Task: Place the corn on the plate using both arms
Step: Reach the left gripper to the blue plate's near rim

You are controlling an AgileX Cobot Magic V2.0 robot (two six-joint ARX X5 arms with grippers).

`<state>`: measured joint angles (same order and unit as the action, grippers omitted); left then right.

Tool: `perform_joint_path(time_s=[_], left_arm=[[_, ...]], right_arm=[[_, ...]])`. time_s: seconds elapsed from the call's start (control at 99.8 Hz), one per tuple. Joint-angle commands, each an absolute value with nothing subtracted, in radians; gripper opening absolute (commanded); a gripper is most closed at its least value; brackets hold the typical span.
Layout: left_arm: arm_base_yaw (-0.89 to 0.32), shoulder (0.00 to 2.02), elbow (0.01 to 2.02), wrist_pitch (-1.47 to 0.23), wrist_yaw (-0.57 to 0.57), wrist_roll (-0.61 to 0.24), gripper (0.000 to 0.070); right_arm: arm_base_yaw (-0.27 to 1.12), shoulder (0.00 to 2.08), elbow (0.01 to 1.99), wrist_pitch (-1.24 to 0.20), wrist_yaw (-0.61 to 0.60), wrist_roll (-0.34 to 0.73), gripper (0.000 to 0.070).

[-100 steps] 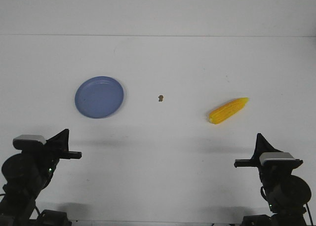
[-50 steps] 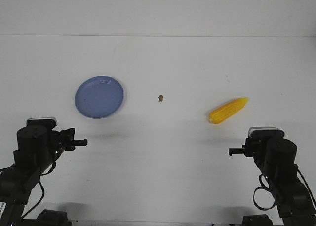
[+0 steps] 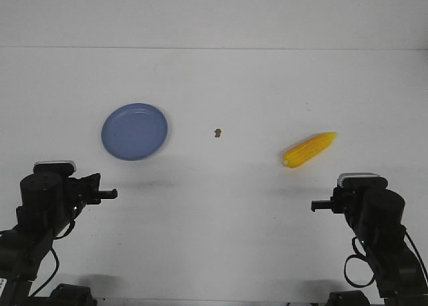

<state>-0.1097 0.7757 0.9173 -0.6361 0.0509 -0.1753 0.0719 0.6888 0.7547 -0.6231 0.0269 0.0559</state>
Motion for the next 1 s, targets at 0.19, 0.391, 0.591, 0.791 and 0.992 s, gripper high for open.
perform_joint_path(time_s=[0.19, 0.391, 0.591, 0.791, 0.992], left_arm=[[-0.112, 0.776, 0.934, -0.627, 0.049, -0.201, 0.0700], [-0.111, 0.783, 0.934, -0.614, 0.049, -0.201, 0.0691], [-0.070, 0.887, 0.937, -0.509, 0.048, -0.205, 0.0687], [0.003, 1.140, 0.968, -0.405, 0.052, -0.224, 0.0611], [0.056, 1.422, 1.096, -0.366, 0.052, -0.222, 0.0611]], right_arm=[[0.073, 0.693, 0.768, -0.614, 0.026, 0.064, 0.0700], [0.073, 0.693, 0.768, -0.614, 0.026, 0.064, 0.0700], [0.073, 0.693, 0.768, -0.613, 0.026, 0.064, 0.0700], [0.073, 0.693, 0.768, -0.614, 0.026, 0.064, 0.0700], [0.073, 0.693, 0.768, -0.614, 0.026, 0.064, 0.0700]])
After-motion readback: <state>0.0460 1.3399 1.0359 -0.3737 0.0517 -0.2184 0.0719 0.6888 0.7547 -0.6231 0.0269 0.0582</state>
